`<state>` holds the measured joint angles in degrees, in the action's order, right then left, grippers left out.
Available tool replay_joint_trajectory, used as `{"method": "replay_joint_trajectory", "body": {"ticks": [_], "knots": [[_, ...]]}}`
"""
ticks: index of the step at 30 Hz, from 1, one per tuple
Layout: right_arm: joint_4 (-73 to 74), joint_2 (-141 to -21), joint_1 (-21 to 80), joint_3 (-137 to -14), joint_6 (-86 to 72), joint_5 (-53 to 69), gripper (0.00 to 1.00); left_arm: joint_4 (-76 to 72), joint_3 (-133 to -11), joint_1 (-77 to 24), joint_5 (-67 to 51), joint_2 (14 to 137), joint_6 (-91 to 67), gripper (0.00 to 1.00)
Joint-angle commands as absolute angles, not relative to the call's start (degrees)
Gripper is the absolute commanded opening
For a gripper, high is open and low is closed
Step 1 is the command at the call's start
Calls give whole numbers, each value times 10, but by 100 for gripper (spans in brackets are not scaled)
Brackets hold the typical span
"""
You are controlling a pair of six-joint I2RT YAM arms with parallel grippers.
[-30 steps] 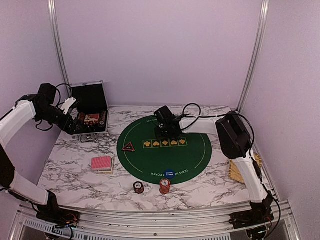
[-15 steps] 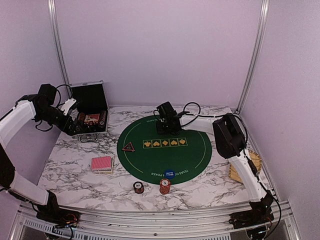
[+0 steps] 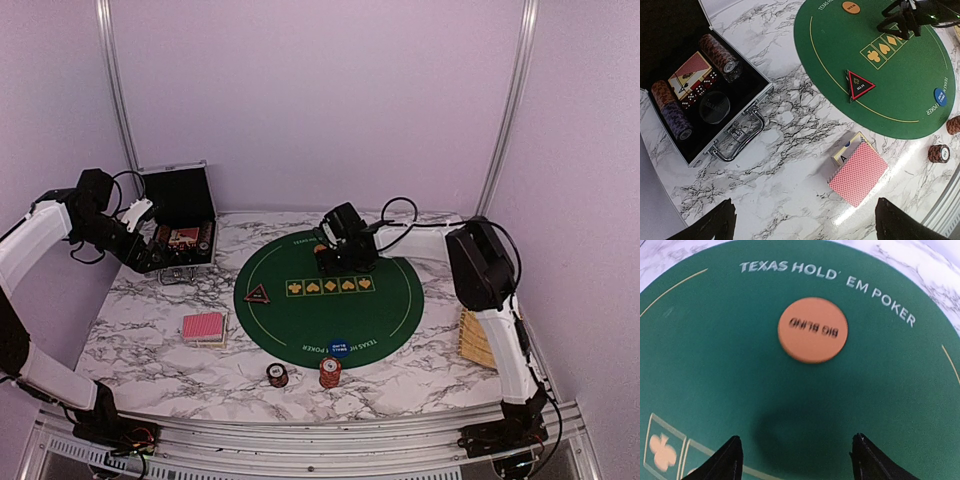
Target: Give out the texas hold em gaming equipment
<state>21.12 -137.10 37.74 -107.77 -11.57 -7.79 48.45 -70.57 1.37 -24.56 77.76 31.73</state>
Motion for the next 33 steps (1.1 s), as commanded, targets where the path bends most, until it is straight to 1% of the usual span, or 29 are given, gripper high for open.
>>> {"method": "replay_joint_trajectory", "body": {"ticks": [1,3,5,9,18,25,33], "knots": [[225,-1238,425,-977,-47,-9,78,508,-723,11,-250,764,325,99],[219,-1186,445,-917,-34,23,79,507,-719,11,-254,763,327,99],[222,-1158,456,-874,-26,47,80,508,-718,10,-259,763,327,99],[279,-1144,474,-849,-23,48,77,507,-720,10,-261,766,329,99],[299,-1134,502,-800,-31,20,70,508,-730,9,-265,766,332,99],[307,-1130,527,-771,-31,16,70,508,-728,10,-264,763,334,99],[312,-1111,532,-739,-33,-6,70,508,-733,10,-264,764,332,99]]}}
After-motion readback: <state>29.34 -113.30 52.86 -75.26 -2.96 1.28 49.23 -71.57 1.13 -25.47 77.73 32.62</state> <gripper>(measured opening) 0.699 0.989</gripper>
